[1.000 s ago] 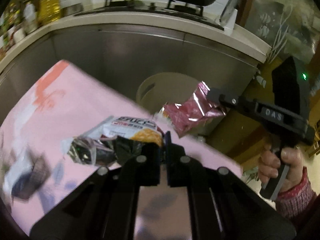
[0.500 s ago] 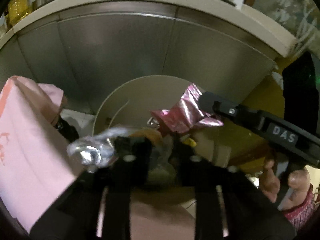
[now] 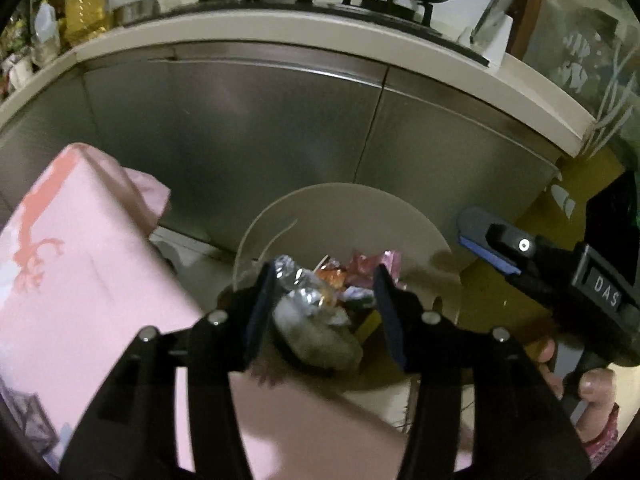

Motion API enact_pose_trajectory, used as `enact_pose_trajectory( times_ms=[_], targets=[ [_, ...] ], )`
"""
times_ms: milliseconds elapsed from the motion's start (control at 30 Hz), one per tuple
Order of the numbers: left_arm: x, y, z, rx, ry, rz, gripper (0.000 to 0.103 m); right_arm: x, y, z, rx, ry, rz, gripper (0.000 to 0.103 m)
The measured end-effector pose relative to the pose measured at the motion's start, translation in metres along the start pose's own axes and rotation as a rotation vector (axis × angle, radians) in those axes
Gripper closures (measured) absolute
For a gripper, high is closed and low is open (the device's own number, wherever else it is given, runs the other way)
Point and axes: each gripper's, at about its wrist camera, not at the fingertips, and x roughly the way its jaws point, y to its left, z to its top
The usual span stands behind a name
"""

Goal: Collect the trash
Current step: 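Carry the snack bag and pink wrapper over the bin and open both tools, then move both tools back over the cloth toward the bottle and milk carton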

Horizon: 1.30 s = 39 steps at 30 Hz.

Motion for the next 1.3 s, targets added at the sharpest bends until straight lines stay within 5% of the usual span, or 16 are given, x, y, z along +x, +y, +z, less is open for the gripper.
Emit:
enact_pose_trajectory(
  times_ms=[467, 1300],
  targets=[
    [-0.098, 0.023, -0.075, -0.032, -0.078, 0.254, 0.054, -0.039, 0.065, -0.075, -0.086, 0.042, -0.061, 0.047],
    [-0.234, 0.14, -0.201, -0.274, -0.195, 0.447, 0.054, 0.002, 0.211, -0.172, -0.216, 0.265, -0.024, 0.046]
  ],
)
